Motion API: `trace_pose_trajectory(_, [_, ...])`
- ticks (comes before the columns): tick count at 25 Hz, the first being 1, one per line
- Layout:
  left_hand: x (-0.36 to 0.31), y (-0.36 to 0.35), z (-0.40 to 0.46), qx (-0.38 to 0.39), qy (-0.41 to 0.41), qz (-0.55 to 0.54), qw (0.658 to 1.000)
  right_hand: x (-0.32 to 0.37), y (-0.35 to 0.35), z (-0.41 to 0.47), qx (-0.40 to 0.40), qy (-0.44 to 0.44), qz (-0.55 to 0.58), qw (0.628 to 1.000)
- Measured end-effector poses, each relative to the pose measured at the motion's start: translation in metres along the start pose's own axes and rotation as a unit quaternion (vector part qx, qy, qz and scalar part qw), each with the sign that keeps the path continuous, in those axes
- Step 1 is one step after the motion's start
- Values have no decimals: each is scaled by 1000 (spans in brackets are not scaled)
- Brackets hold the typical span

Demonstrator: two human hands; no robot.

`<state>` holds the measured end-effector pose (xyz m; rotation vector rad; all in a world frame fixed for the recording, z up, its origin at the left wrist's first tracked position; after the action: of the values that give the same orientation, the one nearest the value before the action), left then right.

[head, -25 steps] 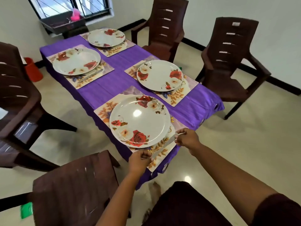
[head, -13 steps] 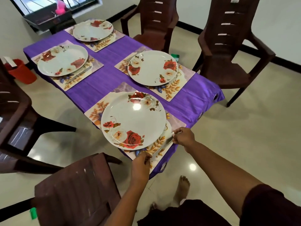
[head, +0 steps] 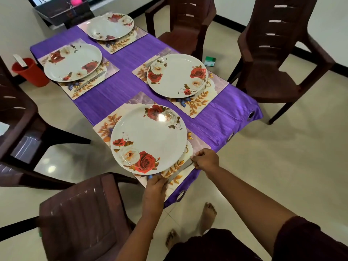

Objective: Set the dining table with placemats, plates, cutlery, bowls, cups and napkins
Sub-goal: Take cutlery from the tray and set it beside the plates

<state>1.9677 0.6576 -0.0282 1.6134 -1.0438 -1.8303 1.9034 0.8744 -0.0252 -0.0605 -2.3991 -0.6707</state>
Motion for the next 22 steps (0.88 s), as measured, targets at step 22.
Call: trace_pose_trajectory(22, [-25, -2, 3, -83, -29, 11, 996, 3, 19, 2, 34, 38, -50, 997])
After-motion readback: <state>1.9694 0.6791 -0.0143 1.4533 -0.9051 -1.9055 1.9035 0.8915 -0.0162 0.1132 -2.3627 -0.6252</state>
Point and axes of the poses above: each hand's wrist, its own z-axis towards the middle knuckle, its own y-axis out of the back of the hand, x = y × z, the point moved 2 cm from there along z, towards the middle knuckle, and after that the axes turned 7 degrees about -y, right-handed, at the moved point
